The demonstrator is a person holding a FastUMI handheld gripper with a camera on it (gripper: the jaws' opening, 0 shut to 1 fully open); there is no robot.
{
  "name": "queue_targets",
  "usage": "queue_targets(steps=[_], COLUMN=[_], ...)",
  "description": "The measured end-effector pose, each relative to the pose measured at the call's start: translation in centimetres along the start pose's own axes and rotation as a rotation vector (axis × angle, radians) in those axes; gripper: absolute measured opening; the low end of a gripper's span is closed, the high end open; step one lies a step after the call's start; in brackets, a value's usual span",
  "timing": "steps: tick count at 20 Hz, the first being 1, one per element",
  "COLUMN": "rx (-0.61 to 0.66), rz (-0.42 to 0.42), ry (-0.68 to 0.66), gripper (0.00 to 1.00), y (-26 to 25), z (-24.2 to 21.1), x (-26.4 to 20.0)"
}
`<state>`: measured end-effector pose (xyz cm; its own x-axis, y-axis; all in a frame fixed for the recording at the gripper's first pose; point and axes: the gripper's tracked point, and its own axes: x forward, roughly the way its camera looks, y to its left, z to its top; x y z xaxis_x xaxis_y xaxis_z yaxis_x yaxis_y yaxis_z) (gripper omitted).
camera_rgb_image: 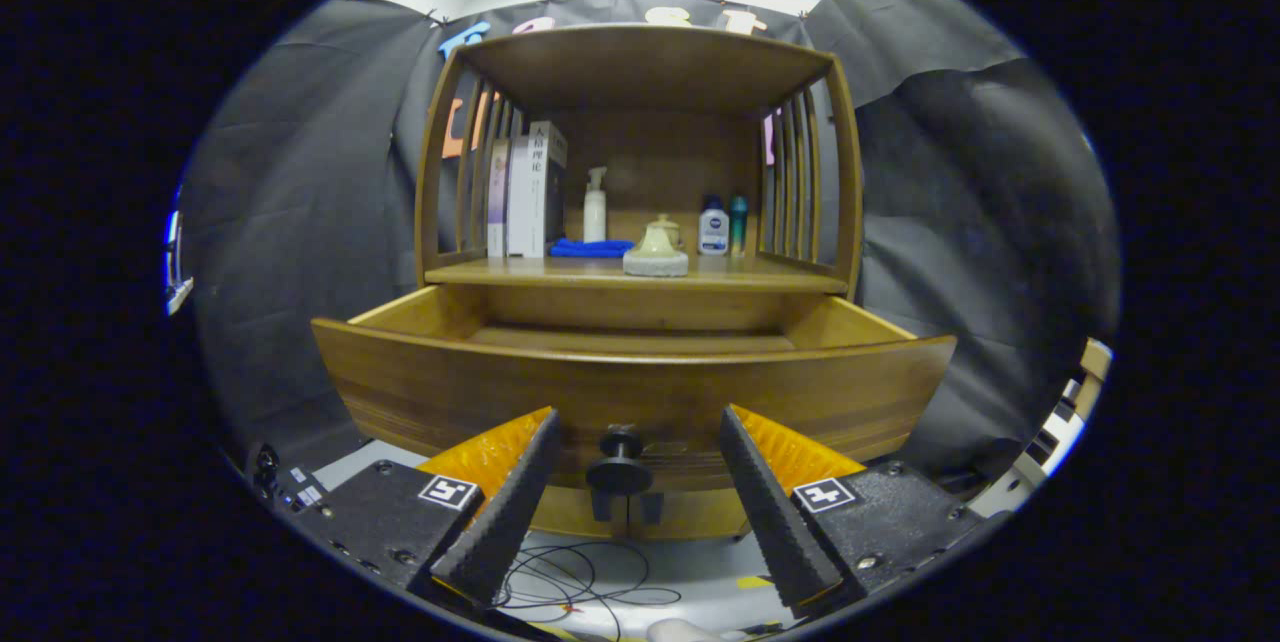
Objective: Pull open the drawer, take out the items inside it, and place them on the countertop above the cabinet.
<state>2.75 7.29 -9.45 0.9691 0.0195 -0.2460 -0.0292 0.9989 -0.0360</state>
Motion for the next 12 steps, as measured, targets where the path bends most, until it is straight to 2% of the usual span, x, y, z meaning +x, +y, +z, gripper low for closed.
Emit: queue_targets(steps=[5,12], rx=[-0.016,0.010], rz=[-0.033,-0.019], ry=[0.000,-0.031], gripper=[1.00,0.97], y=[-0.2,0.6], z=[-0.8,-0.6], x=[2.6,2.9])
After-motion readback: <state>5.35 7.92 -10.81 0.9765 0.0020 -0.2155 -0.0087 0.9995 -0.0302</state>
